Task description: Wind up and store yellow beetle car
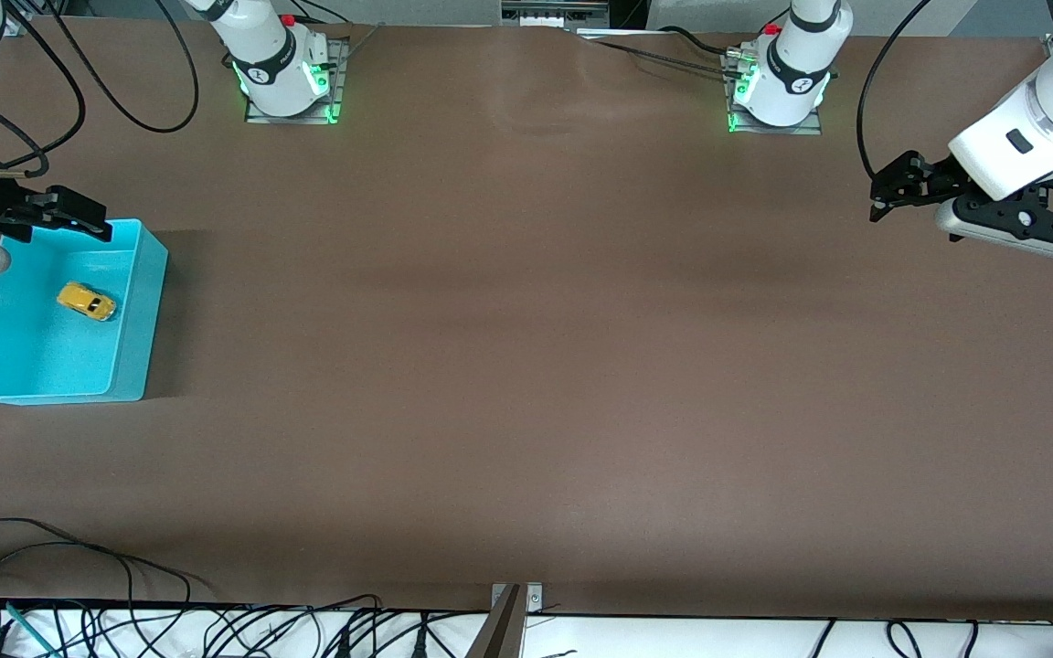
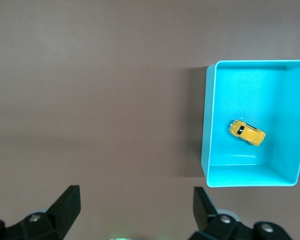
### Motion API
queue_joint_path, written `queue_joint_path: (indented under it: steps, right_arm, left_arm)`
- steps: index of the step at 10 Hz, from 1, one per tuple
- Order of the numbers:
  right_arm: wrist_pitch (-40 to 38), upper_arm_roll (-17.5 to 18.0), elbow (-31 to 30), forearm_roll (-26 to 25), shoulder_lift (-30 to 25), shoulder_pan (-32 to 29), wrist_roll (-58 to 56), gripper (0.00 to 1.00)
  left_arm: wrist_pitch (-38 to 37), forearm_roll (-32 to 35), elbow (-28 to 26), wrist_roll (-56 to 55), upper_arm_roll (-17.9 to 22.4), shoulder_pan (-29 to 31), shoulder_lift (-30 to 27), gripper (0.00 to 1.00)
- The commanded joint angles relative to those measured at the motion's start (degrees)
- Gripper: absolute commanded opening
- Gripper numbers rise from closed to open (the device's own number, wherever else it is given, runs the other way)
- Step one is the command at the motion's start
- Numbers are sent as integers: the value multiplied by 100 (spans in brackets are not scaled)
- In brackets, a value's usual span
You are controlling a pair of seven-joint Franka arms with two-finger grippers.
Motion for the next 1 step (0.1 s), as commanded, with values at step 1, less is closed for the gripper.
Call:
queue_joint_path:
  steps: [1]
  right_arm:
    - [-6,29,-133,89,-140,-40,93,100]
  left_arm:
    - [-30,82,153,-61,-7,-8,63,100]
